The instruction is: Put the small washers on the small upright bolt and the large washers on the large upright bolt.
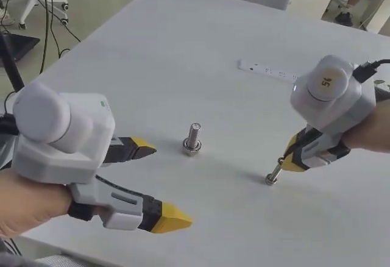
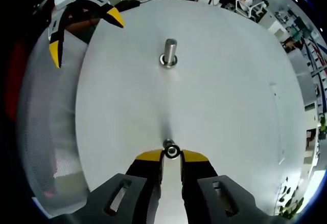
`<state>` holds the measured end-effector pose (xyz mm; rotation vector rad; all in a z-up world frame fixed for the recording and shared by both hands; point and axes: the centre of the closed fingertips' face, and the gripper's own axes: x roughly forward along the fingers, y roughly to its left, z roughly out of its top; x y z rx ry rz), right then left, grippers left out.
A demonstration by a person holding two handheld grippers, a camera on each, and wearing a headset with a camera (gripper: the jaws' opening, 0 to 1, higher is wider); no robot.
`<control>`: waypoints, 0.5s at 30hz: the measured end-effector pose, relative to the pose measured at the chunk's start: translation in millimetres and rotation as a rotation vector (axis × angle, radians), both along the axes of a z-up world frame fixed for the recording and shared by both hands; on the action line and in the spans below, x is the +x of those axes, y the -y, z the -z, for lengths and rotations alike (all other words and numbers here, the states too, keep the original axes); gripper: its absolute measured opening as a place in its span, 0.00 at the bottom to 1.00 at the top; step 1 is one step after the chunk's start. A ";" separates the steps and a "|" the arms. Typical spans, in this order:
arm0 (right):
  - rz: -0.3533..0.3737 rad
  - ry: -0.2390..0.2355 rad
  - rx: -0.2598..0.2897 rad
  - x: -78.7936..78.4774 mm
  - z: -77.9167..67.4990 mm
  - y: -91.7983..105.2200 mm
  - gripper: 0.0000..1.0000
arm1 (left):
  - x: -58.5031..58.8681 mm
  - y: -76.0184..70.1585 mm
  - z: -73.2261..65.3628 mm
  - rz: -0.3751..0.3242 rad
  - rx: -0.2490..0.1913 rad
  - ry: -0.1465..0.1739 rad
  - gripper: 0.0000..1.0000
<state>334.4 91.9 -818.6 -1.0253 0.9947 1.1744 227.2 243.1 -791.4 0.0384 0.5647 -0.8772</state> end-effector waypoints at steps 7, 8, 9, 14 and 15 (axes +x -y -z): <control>-0.001 -0.011 -0.001 0.8 5.9 -0.6 0.14 | 0.0 -0.8 1.4 0.000 0.005 -0.005 0.80; -0.001 -0.014 -0.002 0.7 7.1 -0.7 0.14 | -0.1 -0.7 1.8 0.001 0.005 -0.008 0.80; -0.001 -0.016 -0.003 1.1 8.6 -0.7 0.14 | -0.1 -0.6 2.0 0.001 0.005 -0.008 0.80; 0.002 -0.028 -0.006 1.6 15.9 -1.7 0.14 | 0.5 -1.3 1.9 -0.002 0.004 -0.010 0.80; 0.001 -0.030 -0.006 1.4 17.1 -1.9 0.14 | 0.6 -1.4 2.0 -0.002 0.005 -0.010 0.80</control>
